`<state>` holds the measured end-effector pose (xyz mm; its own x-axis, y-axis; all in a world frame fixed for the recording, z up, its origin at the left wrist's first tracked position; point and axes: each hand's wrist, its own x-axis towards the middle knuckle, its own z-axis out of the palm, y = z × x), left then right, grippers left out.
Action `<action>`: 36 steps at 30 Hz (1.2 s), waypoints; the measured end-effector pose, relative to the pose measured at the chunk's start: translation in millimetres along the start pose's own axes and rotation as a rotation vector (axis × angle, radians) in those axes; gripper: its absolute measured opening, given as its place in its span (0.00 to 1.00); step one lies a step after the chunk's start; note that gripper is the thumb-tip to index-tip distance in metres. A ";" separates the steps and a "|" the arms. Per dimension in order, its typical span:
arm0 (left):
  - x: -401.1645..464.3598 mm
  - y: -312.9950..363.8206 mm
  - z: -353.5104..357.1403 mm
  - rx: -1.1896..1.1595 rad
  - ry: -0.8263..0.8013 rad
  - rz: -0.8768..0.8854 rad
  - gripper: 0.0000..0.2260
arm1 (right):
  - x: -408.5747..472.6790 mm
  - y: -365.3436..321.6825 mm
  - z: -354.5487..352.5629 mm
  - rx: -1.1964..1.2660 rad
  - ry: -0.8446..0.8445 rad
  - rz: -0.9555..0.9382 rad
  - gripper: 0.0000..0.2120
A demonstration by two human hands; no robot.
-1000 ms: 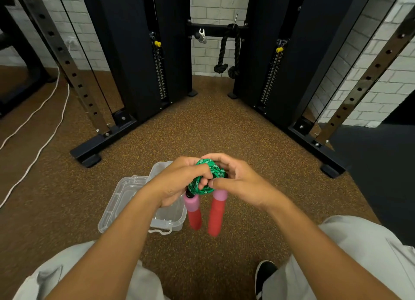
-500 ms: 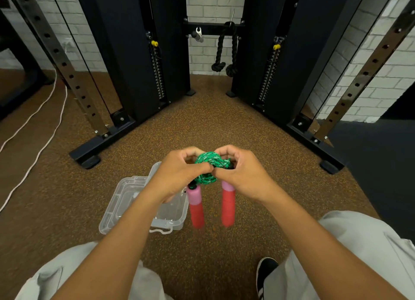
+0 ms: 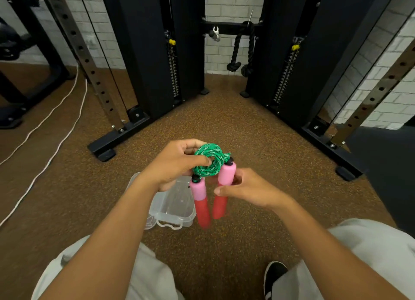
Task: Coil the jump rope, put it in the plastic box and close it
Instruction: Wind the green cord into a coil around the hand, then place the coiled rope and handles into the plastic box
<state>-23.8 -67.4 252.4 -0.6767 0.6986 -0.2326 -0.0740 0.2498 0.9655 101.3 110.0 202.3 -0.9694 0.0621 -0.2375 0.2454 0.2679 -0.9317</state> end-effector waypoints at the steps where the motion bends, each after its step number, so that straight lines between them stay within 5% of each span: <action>1: -0.1 0.2 -0.7 -0.024 0.004 -0.001 0.13 | 2.4 4.2 6.8 0.009 -0.038 0.003 0.16; 6: 1.6 -2.5 -6.3 -0.091 -0.023 -0.017 0.13 | 9.0 11.7 34.5 0.223 -0.108 -0.040 0.19; 18: 24.1 -29.8 -27.1 -0.029 -0.061 -0.142 0.14 | 56.4 54.5 84.3 0.301 0.070 -0.032 0.18; 29: 96.5 -83.5 -73.6 0.327 0.003 -0.156 0.12 | 136.7 96.1 103.7 0.323 0.085 0.239 0.04; 36: 162.8 -138.3 -102.9 0.365 0.033 -0.250 0.12 | 214.8 136.5 124.8 0.382 0.091 0.385 0.14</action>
<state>-199.1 -57.2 93.1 -0.6946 0.5661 -0.4439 0.0210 0.6328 0.7741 -72.8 39.9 -10.2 -0.8017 0.1741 -0.5719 0.5505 -0.1577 -0.8198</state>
